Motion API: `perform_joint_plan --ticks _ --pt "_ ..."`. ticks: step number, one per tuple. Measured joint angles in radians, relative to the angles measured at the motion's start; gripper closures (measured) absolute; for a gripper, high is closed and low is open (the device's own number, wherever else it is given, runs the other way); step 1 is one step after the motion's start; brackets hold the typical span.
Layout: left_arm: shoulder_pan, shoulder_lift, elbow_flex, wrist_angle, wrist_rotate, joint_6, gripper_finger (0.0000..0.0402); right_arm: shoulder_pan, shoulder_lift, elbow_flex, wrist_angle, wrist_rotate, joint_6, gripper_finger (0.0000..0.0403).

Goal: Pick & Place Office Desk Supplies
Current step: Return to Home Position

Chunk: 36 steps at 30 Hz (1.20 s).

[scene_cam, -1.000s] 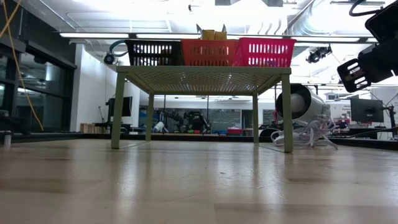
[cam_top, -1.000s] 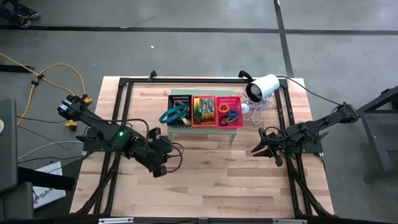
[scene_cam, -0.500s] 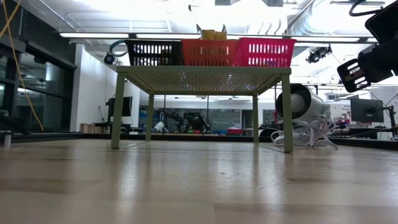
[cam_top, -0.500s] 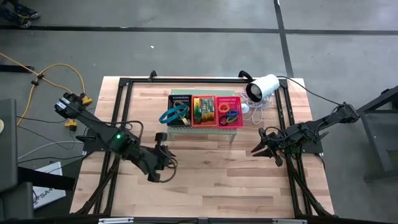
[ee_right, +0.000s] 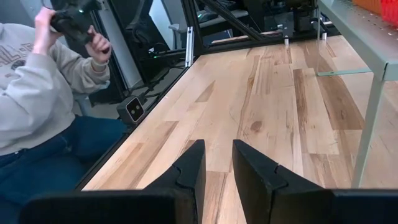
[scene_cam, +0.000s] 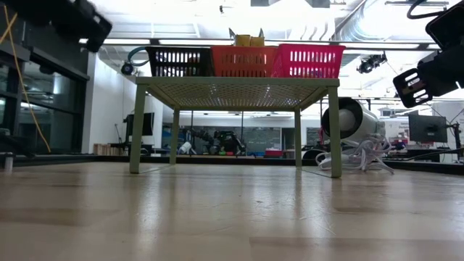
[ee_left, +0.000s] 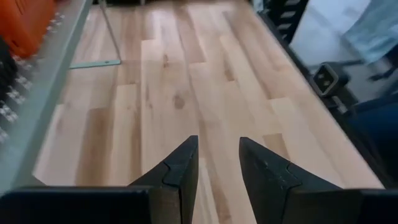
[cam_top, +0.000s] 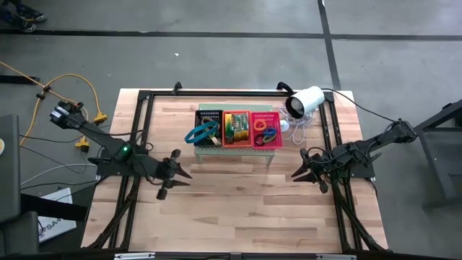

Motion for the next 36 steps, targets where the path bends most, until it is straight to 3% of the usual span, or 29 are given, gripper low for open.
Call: perform_joint_plan --ticks 8,20,28,36 --pt "0.002 -0.236 -0.212 0.079 0.040 0.013 0.0291 0.000 0.000 0.000 0.000 0.000 0.000 0.0334" --pt "0.030 -0.568 -0.387 0.077 0.039 0.081 0.0291 0.000 0.000 0.000 0.000 0.000 0.000 0.0334" --pt "0.077 -0.689 -0.448 0.080 0.038 0.080 0.0291 0.000 0.000 0.000 0.000 0.000 0.000 0.0334" --pt "0.101 -0.725 -0.517 0.160 0.084 0.086 0.0291 0.000 0.000 0.000 0.000 0.000 0.000 0.0334"
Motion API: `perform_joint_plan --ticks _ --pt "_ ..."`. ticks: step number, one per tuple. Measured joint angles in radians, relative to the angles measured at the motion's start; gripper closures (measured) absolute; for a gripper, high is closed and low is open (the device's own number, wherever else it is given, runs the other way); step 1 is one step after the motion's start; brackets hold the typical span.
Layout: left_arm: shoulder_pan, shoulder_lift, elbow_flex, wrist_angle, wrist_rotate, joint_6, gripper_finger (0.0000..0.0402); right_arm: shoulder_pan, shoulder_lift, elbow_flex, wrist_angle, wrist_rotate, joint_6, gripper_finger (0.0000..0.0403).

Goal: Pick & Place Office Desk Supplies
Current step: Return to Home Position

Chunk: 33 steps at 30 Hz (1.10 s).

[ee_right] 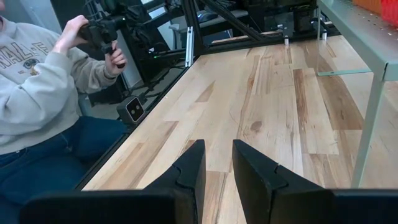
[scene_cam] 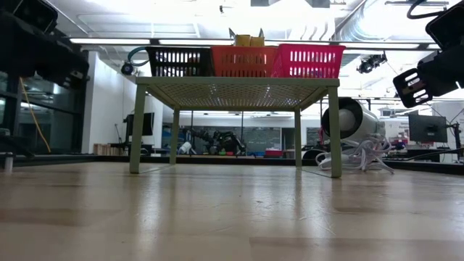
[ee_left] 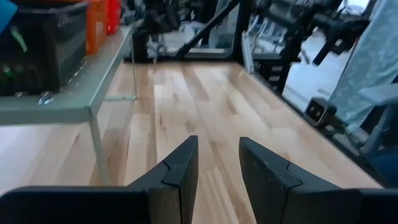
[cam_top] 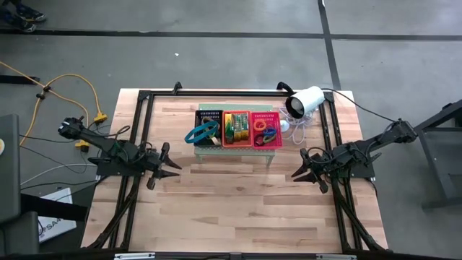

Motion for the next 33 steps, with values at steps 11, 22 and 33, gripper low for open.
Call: perform_joint_plan --ticks 11,22,33 --pt "0.002 -0.001 -0.045 0.081 0.015 -0.034 0.0291 0.000 0.000 0.000 0.000 0.000 0.000 0.0334" --pt "0.002 0.006 -0.048 0.051 0.060 -0.033 0.0291 0.000 0.000 0.000 0.000 0.000 0.000 0.0334" --pt "0.002 0.006 -0.050 0.051 0.060 -0.032 0.0291 0.000 0.000 0.000 0.000 0.000 0.000 0.0334"
